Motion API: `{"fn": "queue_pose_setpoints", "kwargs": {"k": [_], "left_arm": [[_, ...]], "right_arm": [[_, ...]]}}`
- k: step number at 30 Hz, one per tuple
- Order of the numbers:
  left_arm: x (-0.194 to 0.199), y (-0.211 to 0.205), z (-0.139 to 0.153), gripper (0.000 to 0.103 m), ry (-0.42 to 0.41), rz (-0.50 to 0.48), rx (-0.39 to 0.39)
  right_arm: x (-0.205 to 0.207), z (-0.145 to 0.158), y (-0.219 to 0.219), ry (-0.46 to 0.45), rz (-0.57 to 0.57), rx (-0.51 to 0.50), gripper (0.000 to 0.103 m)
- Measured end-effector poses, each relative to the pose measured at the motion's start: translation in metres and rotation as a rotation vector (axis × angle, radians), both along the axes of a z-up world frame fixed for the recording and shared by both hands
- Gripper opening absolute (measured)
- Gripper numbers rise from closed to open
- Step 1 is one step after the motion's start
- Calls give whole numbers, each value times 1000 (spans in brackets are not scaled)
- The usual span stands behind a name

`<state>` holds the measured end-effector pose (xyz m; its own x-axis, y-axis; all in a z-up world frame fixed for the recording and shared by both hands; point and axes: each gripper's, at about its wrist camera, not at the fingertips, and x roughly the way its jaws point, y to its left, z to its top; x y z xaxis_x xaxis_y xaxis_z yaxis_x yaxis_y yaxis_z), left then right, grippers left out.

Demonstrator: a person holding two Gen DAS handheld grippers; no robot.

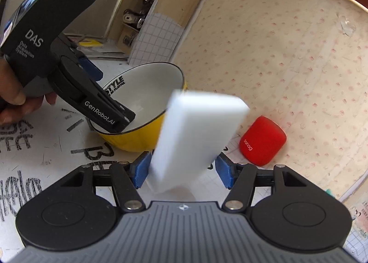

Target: Clean bowl

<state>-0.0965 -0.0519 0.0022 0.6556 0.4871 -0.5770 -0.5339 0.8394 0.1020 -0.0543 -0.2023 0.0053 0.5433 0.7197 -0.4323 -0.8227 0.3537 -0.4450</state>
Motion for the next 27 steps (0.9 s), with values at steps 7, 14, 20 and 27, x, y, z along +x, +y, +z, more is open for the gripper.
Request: {"fn": "queue_pose_setpoints", "kwargs": {"k": [7,14,20,27], "left_arm": [[0,2,-2,92,-3,-4,0],[1,0,-3,92,-6,-6,4],[-1,-1,-5,99,-7,-16,-1],[-1,-3,-6,99,-6,-24,-2]], "right_arm": [[8,19,-6,-3,-13,37,63],[12,3,-10,98,8,-42,65],[6,-6,-24,146,-19,-34,66],[6,-6,-51,227,-25,-40,79]]}}
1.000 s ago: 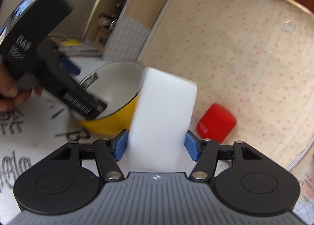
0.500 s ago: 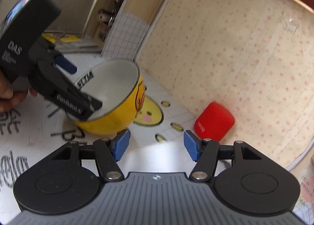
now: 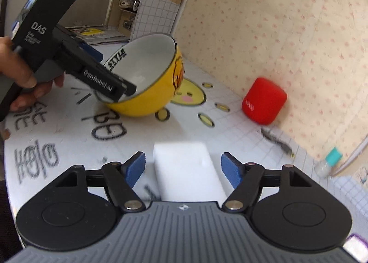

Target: Clean bowl

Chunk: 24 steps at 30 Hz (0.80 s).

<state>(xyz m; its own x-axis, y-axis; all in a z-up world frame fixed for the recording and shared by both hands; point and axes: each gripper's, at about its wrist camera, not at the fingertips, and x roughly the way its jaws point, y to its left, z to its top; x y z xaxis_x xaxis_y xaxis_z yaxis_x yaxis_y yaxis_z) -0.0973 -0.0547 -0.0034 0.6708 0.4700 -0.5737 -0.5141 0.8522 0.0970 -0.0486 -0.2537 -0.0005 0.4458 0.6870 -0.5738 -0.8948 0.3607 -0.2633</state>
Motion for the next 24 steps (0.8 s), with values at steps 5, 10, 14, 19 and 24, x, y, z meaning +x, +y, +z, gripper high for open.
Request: {"fn": "queue_pose_setpoints", "kwargs": {"k": [5,10,14,19,24], "left_arm": [[2,-13,-1,99,13,-47,-12],[2,-21,-1,99,19,-49,26],[2,-20,-1,99,20,-45,22],[2,-19,-1,100,17,-41,15],[3,-18,0,100,16,-34,32]], "right_arm": [[13,-4,-11,74,-26,49,84],[11,-4,-9,114,5,66,61],[14,-2,-9,135,-10,97,57],[32,5,-8,201,-31,193,57],[51,25,2,197,-85,316,57]]}}
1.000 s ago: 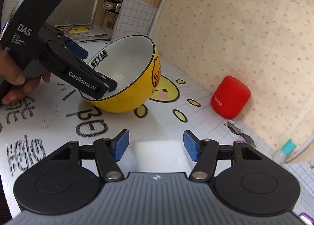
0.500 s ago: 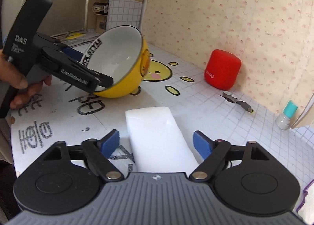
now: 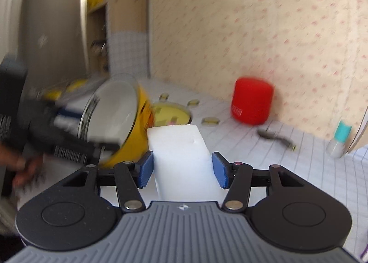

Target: Clean bowl

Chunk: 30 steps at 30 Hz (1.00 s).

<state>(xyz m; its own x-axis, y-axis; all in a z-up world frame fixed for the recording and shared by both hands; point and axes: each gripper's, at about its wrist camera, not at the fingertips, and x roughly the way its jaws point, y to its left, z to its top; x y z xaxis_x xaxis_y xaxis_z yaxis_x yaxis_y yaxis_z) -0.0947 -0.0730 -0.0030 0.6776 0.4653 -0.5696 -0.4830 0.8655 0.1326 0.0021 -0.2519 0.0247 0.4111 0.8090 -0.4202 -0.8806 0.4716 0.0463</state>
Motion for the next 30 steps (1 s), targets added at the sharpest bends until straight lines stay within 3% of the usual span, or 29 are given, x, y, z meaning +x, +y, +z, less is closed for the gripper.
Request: {"fn": "queue_pose_setpoints", "kwargs": {"k": [4,9,21,30], "left_arm": [[2,8,5,100,-2,34,31],[0,18,3,101,5,57,24],[-1,23,2,102,18,85,50],[0,12,3,102,33,25,140]], "right_arm": [[8,9,9,28,12,64,57],[21,5,19,137,59,122,57],[19,9,28,156,79,168,57],[18,24,35,105,92,140,57]]}}
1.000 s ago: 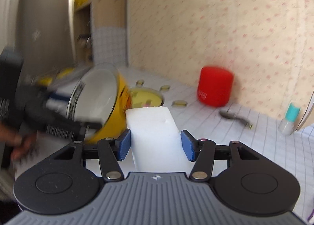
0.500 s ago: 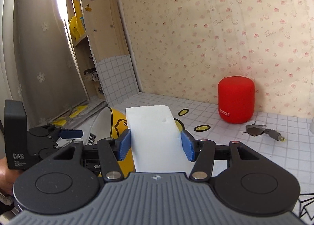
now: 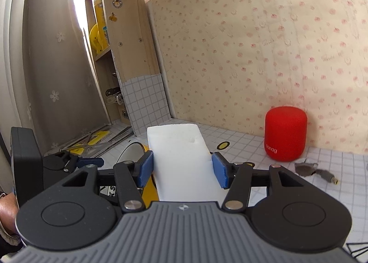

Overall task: Clean bowl
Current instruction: 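Wipe the sponge across the bowl's inner wall with the right gripper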

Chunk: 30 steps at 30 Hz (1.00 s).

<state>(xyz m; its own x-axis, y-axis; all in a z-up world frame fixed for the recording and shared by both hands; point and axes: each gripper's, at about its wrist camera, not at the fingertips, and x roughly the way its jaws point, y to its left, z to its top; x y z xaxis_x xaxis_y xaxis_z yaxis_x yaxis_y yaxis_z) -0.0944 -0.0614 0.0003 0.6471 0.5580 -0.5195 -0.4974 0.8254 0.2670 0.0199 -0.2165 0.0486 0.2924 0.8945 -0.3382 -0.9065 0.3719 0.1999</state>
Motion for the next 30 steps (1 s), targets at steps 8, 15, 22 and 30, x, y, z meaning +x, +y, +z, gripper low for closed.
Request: {"fn": "queue_pose_setpoints", "kwargs": {"k": [8,15,22,30], "left_arm": [[3,-18,-2,103,29,-133,-15],[4,-31,-2,102,46,-186,36],[6,-38,-3,95,38,-254,27],[3,-34,-2,94,30,-228,-18]], "right_arm": [[2,3,3,3,14,-13,57],[6,-2,-3,39,16,-5,58],[3,-1,-2,35,22,-6,58],[3,-2,-7,35,11,-9,58]]}}
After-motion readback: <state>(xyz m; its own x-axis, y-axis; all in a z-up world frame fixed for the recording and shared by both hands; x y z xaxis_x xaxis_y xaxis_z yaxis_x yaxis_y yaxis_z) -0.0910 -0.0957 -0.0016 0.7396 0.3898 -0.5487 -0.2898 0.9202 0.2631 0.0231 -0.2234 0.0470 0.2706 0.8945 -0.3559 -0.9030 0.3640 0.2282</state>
